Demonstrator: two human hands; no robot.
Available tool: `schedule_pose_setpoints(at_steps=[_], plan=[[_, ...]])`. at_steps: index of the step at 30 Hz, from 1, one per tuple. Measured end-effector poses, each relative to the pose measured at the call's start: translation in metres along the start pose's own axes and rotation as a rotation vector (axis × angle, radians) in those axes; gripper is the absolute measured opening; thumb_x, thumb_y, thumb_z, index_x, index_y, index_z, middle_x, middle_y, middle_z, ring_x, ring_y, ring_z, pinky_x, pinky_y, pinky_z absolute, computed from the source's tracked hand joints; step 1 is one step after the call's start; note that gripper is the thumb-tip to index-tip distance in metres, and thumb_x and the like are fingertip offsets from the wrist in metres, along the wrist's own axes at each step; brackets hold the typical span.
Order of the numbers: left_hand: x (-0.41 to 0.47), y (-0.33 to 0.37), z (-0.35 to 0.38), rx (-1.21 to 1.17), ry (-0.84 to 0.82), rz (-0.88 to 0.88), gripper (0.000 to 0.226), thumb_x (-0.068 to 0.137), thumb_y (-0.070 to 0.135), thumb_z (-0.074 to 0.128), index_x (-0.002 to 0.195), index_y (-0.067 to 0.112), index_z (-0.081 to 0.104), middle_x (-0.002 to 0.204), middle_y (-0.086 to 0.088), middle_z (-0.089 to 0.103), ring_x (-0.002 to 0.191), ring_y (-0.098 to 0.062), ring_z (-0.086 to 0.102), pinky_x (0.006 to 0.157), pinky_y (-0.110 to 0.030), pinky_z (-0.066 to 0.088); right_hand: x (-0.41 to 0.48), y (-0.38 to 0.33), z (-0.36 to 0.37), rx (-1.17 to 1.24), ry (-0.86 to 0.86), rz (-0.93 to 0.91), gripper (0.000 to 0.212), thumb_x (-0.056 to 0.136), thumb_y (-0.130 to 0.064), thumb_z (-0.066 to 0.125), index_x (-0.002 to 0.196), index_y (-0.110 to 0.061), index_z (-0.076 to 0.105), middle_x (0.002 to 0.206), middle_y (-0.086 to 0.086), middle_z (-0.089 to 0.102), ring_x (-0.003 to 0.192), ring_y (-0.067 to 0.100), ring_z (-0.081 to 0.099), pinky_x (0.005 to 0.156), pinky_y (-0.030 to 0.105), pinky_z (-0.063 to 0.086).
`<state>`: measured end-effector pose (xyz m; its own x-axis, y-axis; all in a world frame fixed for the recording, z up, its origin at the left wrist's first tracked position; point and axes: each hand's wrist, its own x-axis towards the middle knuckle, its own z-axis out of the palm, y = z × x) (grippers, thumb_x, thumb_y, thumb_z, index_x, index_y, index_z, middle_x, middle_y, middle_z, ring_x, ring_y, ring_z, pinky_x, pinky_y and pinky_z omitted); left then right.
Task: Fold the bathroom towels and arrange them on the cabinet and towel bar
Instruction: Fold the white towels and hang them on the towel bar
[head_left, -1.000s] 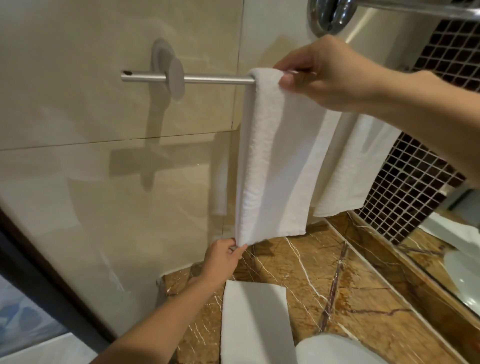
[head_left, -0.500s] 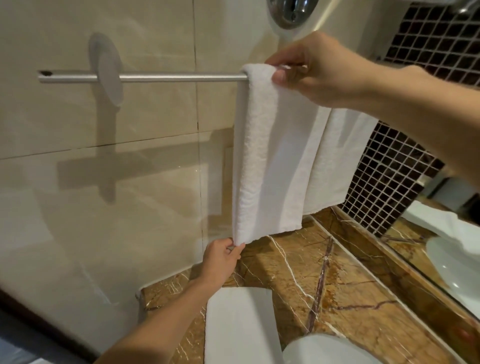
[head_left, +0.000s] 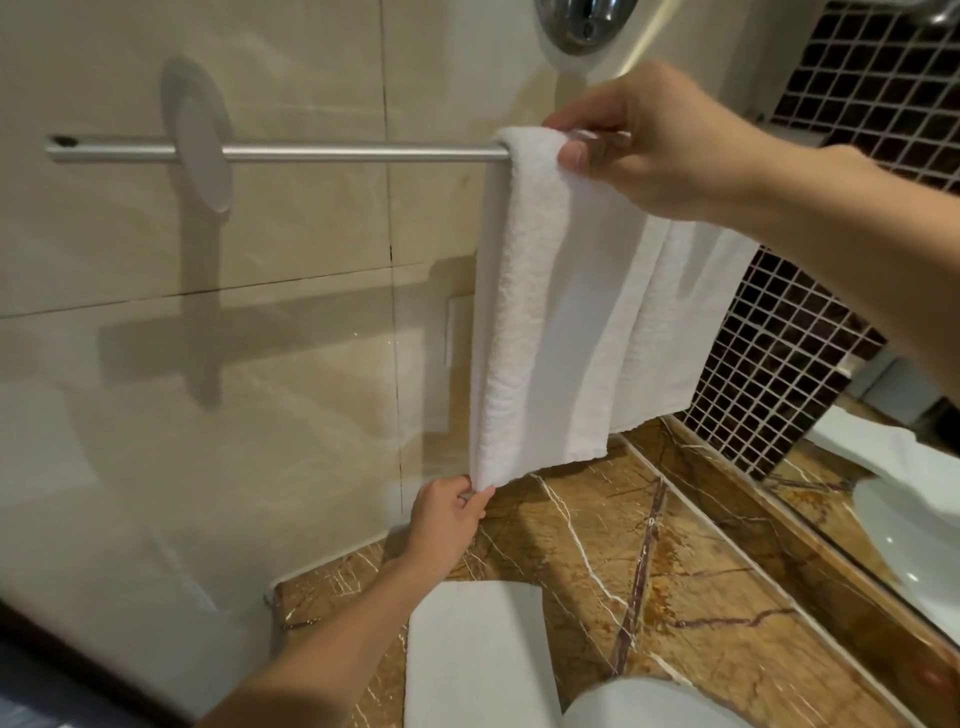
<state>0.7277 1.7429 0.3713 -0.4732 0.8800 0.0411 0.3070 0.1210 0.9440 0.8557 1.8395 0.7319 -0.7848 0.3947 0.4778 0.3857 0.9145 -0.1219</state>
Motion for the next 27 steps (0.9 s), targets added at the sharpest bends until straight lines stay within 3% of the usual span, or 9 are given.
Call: schedule_pose_setpoints(at_steps=[4,6,9,12,15,21,25,27], plan=[[0.002,0.0,0.005,0.014,0.023,0.004,0.017,0.086,0.024,0.068,0.09,0.009,0.075,0.071,-0.004,0.073,0.067,-0.01,0.069,0.054,-0.015,0.042,-0.002,0.003,-0.001,0.005,-0.01,0.002,0.023,0.096,-0.016,0.054,0.111,-0.009,0.069,0.087,-0.006,0.063,0.073,-0.004,0.05,0.061,0.002,0.033],[0.002,0.0,0.006,0.013,0.028,0.006,0.017,0.086,0.025,0.068,0.09,0.01,0.075,0.071,-0.003,0.073,0.067,-0.012,0.069,0.055,-0.017,0.045,-0.003,0.004,-0.001,0.004,-0.01,-0.003,0.022,0.096,-0.016,0.054,0.11,-0.009,0.069,0.082,-0.009,0.061,0.069,-0.004,0.05,0.061,0.008,0.035],[0.003,0.002,0.006,0.032,0.033,0.012,0.019,0.087,0.026,0.067,0.089,0.009,0.075,0.069,-0.003,0.072,0.067,-0.016,0.069,0.06,-0.026,0.05,-0.002,0.006,-0.001,0.002,-0.006,0.019,0.023,0.097,-0.02,0.053,0.112,-0.011,0.068,0.091,-0.001,0.064,0.082,0.007,0.055,0.067,0.021,0.038],[0.001,0.003,0.004,0.075,0.012,-0.002,0.021,0.089,0.032,0.064,0.091,0.013,0.073,0.064,0.001,0.069,0.067,-0.01,0.069,0.062,-0.029,0.053,-0.003,0.005,0.001,0.05,0.007,0.03,0.025,0.097,-0.021,0.054,0.115,-0.011,0.068,0.099,-0.007,0.065,0.087,0.001,0.057,0.075,0.015,0.042],[-0.002,0.005,0.001,0.102,-0.021,-0.005,0.024,0.09,0.035,0.061,0.095,0.014,0.072,0.07,0.003,0.07,0.069,-0.008,0.069,0.067,-0.035,0.057,-0.004,0.004,0.006,0.098,0.056,0.051,0.027,0.097,-0.019,0.054,0.12,-0.009,0.065,0.106,-0.009,0.063,0.095,-0.008,0.054,0.077,-0.001,0.037],[-0.005,0.017,-0.012,0.162,-0.076,0.037,0.02,0.091,0.034,0.06,0.105,0.019,0.065,0.078,0.005,0.069,0.076,-0.01,0.067,0.073,-0.032,0.055,-0.003,-0.005,-0.001,0.02,-0.028,0.097,0.03,0.099,-0.022,0.05,0.125,-0.013,0.062,0.115,-0.009,0.06,0.105,0.002,0.052,0.075,0.0,0.033],[-0.007,0.029,-0.026,0.169,-0.048,0.05,0.025,0.091,0.036,0.058,0.109,0.019,0.064,0.093,0.005,0.07,0.084,-0.013,0.065,0.079,-0.033,0.054,-0.006,-0.017,-0.002,-0.121,-0.072,0.214,0.039,0.097,-0.031,0.051,0.135,-0.021,0.052,0.127,0.003,0.059,0.109,0.019,0.055,0.09,0.031,0.042],[-0.008,0.035,-0.034,0.193,-0.031,0.077,0.03,0.092,0.036,0.058,0.114,0.017,0.064,0.103,0.003,0.069,0.089,-0.015,0.064,0.084,-0.034,0.052,-0.013,-0.024,0.001,-0.176,-0.07,0.228,0.049,0.094,-0.031,0.057,0.14,-0.02,0.045,0.135,0.008,0.053,0.119,0.026,0.052,0.096,0.034,0.039]])
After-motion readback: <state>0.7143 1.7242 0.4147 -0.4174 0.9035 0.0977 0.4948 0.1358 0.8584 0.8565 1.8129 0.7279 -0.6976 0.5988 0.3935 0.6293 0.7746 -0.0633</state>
